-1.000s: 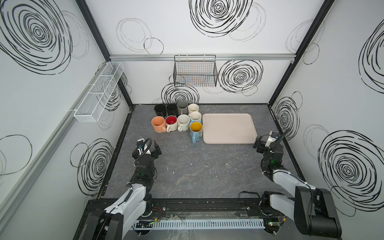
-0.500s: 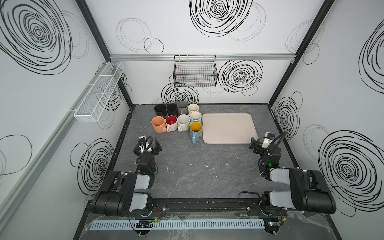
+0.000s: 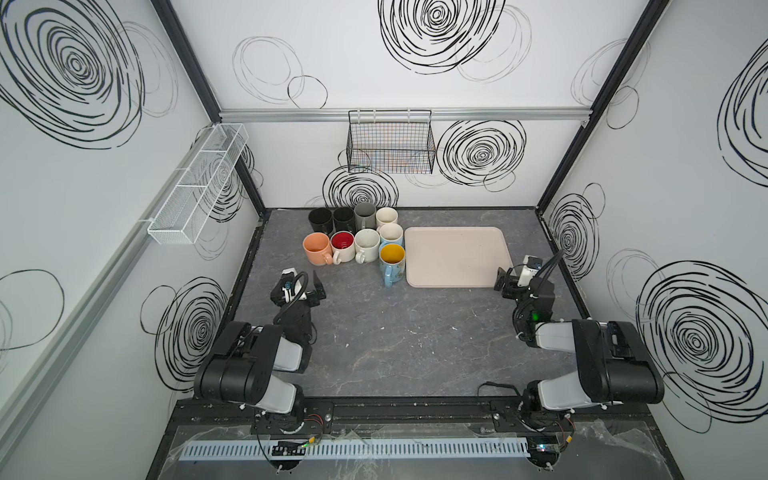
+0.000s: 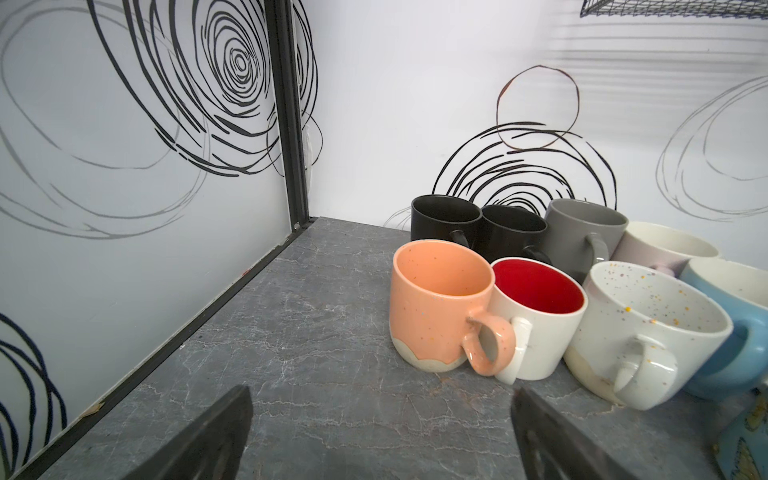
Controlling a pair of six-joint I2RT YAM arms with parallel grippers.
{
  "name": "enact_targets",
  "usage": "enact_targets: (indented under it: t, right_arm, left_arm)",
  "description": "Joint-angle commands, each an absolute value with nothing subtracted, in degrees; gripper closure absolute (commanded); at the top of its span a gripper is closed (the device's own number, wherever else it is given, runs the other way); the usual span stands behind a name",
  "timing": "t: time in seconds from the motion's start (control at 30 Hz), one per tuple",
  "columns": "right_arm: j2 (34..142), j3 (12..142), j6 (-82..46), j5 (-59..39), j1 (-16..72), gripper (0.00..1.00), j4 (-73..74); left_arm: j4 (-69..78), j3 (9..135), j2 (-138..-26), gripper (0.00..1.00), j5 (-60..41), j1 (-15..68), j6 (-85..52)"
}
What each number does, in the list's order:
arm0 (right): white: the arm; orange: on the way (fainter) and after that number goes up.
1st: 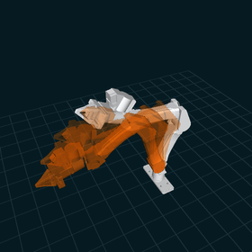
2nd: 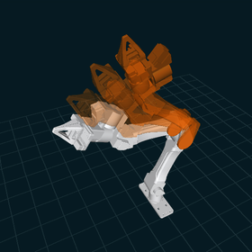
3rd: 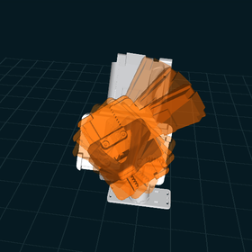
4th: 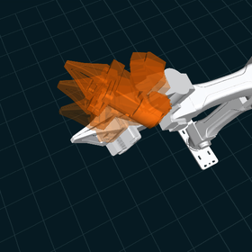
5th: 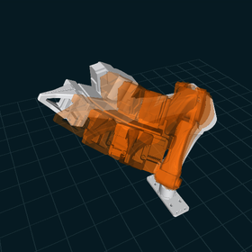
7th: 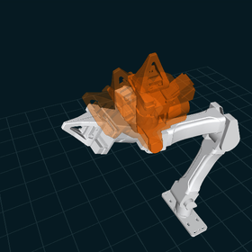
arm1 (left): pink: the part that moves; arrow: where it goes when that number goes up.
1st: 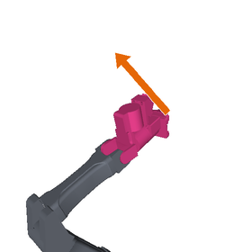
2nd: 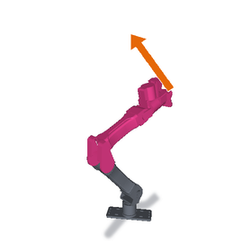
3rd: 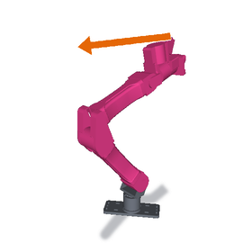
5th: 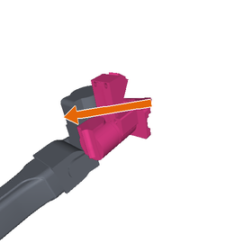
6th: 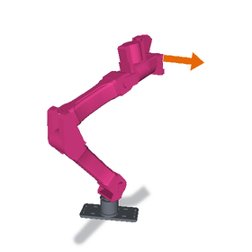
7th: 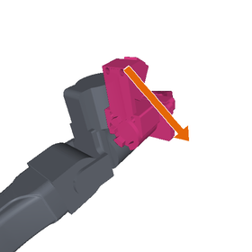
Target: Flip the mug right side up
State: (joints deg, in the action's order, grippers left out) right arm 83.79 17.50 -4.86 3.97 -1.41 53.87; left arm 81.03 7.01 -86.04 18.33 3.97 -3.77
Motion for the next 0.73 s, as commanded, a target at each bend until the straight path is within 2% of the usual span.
enact_targets:
  t: [0.0,0.7]
  right_arm:
    - [84.1,18.1,-4.1,5.2,-1.2,0.00,53.5]
    - [84.1,18.1,-4.0,5.4,-1.1,0.00,53.5]
  left_arm:
    - [76.7,11.3,-85.8,0.01,19.2,4.8,-1.1]
    - [76.0,11.5,-85.7,0.01,17.1,4.4,-1.0]
